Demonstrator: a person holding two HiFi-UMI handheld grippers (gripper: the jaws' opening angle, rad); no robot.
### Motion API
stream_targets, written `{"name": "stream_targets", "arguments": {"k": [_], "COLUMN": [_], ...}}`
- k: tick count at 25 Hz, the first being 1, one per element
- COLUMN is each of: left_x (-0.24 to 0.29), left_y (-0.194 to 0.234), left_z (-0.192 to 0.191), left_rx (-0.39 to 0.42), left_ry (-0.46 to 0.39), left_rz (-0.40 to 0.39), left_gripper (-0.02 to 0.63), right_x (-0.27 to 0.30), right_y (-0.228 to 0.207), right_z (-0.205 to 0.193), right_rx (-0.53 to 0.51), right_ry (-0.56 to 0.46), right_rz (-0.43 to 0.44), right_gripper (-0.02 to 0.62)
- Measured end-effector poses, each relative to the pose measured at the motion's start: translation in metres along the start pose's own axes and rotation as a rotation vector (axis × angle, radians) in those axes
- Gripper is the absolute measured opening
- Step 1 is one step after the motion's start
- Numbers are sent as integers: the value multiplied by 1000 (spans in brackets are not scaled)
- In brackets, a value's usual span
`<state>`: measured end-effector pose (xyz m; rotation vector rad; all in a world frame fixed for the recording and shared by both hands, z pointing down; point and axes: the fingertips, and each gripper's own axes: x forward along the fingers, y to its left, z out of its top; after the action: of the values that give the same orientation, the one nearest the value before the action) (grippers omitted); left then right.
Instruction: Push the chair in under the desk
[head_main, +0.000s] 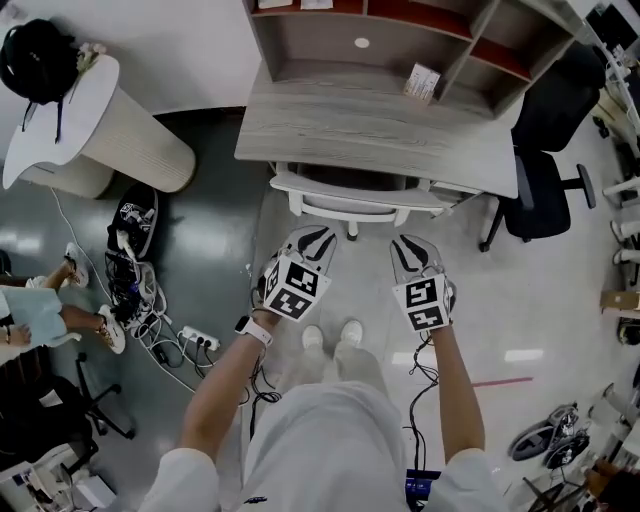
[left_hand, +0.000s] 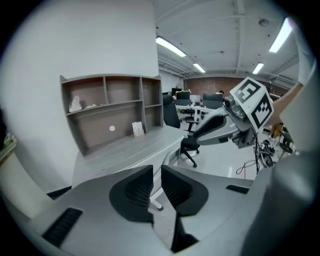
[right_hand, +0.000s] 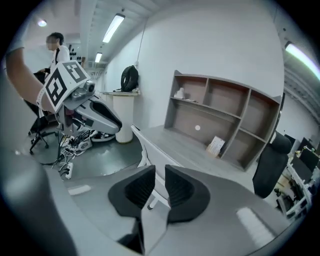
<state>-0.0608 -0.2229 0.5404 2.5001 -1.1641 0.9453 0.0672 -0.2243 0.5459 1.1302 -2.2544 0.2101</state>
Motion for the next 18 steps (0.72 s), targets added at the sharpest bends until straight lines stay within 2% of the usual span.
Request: {"name": "stream_targets", "arguments": {"k": [2, 5, 11, 18], "left_x": [-22, -54, -108, -159], "left_y": [-2, -7, -25, -54], "left_z": [5, 9, 15, 15], "left_rx": [-72, -137, -182, -237], "left_ry": [-52, -100, -180, -265], "left_rz": [37, 87, 135, 122], "left_gripper": [27, 11, 6, 6], "right_x": [-18, -44, -100, -153], "right_y": [3, 14, 31, 48], "right_z": [2, 11, 36, 47], "right_rx": [16, 57, 88, 135], "right_ry": [-18, -59, -138, -218], "right_rz": [-17, -19, -48, -63], "right_gripper": [67, 64, 21, 12]}}
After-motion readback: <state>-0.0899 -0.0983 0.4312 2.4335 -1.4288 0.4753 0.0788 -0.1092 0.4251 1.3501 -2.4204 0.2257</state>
